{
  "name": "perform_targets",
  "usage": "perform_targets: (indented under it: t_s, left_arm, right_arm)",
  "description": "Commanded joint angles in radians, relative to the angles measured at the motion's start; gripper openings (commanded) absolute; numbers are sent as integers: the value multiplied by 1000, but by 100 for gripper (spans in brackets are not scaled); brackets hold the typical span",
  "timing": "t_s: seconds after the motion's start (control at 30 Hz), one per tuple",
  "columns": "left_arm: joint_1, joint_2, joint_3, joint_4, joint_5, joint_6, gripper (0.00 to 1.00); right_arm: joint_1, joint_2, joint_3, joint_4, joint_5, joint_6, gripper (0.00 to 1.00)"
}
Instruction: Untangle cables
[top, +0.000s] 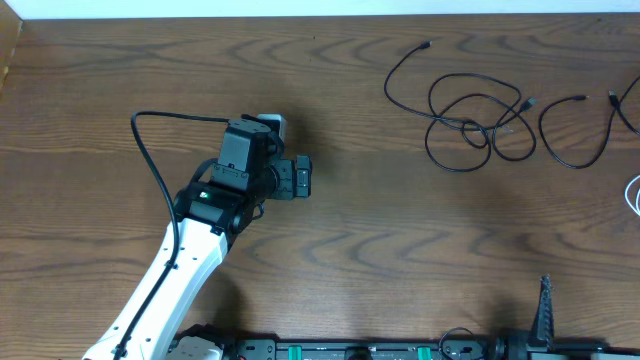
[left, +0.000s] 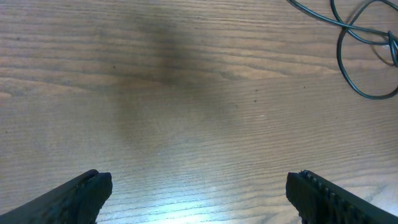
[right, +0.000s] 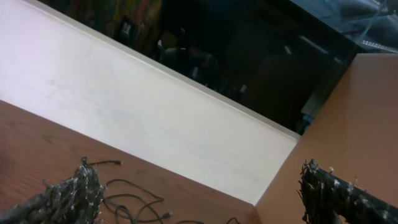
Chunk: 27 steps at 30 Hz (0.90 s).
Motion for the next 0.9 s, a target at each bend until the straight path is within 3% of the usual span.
perform_targets:
  t_s: [0.0, 0.27, 0.5, 0.6, 0.87]
  left_arm:
    - [3, 7, 15, -1, -6, -12, 97]
    - [3, 7, 15, -1, -6, -12, 97]
    - [3, 7, 15, -1, -6, -12, 96]
    - [3, 7, 15, -1, -6, -12, 96]
    - [3, 7, 15, -1, -6, -12, 97]
  right_arm:
    - [-3, -4, -2, 24, -13, 12, 99]
    - [-3, -4, -121, 222, -71, 12, 99]
    - [-3, -4, -364, 619, -249, 16, 98]
    - [-3, -4, -480, 797, -388, 107, 98]
    - [-3, -4, -575, 880, -450, 188, 99]
